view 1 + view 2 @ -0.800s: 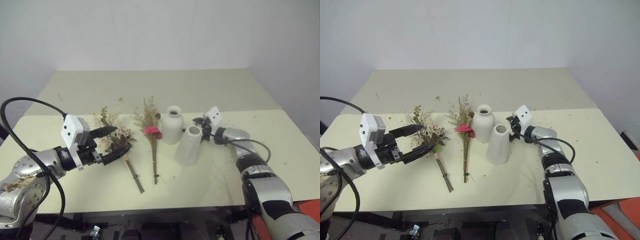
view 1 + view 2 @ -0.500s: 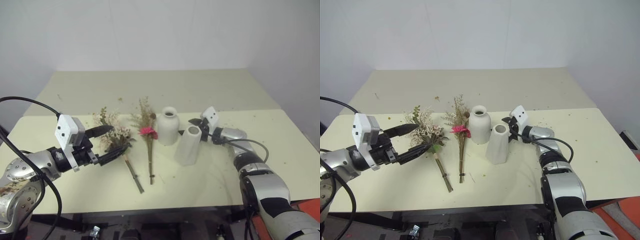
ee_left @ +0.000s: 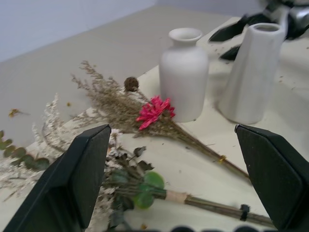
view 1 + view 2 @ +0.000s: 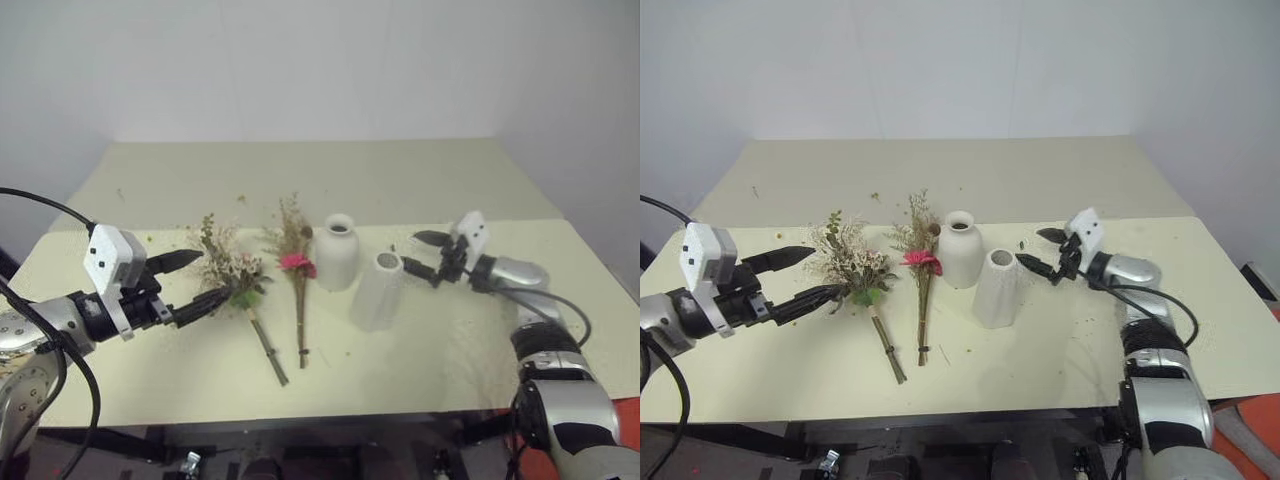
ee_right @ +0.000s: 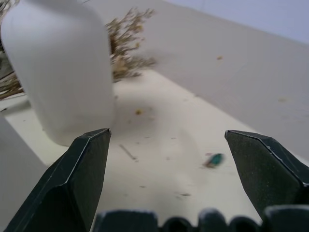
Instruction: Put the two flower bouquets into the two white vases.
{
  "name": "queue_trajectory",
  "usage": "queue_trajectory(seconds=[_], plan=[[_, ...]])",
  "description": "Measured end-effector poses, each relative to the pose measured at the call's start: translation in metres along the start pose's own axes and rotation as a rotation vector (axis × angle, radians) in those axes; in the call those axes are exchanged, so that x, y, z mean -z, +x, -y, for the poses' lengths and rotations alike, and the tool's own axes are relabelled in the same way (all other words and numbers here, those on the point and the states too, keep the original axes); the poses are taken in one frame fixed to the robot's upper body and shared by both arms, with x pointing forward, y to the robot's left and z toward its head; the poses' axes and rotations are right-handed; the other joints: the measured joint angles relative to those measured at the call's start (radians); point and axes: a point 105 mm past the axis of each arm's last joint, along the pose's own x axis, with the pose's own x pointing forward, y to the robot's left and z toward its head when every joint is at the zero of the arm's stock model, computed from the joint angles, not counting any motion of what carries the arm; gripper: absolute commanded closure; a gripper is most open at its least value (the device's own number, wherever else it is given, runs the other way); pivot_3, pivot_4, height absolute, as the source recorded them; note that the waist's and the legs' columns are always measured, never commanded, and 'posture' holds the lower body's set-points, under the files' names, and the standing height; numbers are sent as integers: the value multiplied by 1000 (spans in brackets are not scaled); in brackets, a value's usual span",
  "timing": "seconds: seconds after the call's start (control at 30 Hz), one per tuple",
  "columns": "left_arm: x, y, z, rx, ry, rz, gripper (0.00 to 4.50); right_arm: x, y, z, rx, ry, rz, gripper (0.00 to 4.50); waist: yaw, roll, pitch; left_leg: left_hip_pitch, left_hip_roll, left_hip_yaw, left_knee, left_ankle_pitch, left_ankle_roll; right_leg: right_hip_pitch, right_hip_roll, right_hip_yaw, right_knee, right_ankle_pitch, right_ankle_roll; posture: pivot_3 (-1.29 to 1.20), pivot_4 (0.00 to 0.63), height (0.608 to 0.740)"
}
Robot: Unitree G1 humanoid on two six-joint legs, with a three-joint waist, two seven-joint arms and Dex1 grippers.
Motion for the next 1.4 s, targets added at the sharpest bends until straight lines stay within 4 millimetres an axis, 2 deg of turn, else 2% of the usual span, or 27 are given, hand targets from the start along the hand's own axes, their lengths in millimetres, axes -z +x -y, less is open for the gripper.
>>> queue_trajectory(seconds=[0.13,0.23,0.33,0.43,0.63,0.83,1.03,1.27,1.4], plan=[[3,-17,-11,46,2,-56,8,-47,-35,4,-85,-67,25,0,3,3,2,-1,0,0,-1,0,0,-1,0,0,0,-1,0,0,150,740],[7,-20,-22,63,14,-119,8,-75,-49,-8,-190,-128,26,0,3,3,2,1,0,0,-1,0,0,1,0,-1,0,-1,0,0,150,740],[13,-13,-26,57,-21,-215,8,-79,-52,-19,-239,-144,12,0,3,2,1,2,0,0,-1,0,0,1,-1,0,0,-1,0,0,150,740],[14,11,-24,34,-145,-256,8,-79,-54,-30,-286,-136,4,0,7,2,2,-1,0,0,0,0,0,-1,0,-1,0,-1,1,0,150,740],[18,54,-3,50,-386,-474,8,-107,-60,-47,-381,-220,27,0,9,2,2,-4,-1,-1,3,0,0,0,-1,-2,0,-1,3,0,150,740],[44,68,0,7,-471,-696,8,-112,-61,-50,-403,-234,37,0,0,1,2,-2,-1,-1,3,0,0,-1,-1,-1,2,-1,3,0,150,740],[63,85,3,-49,-514,-784,8,-116,-59,-53,-432,-248,39,0,11,1,2,-3,-2,-1,3,0,0,-1,-2,-1,2,-1,3,0,150,740],[64,115,3,-123,-543,-785,8,-121,-58,-58,-481,-269,48,0,31,3,1,1,-3,-1,3,0,0,3,-2,-1,2,-1,3,0,150,740],[68,120,1,-175,-539,-794,886,-123,-57,-59,-496,-279,51,0,37,5,-3,3,-4,-1,3,1,-1,5,-3,-1,2,-1,3,0,150,740]])
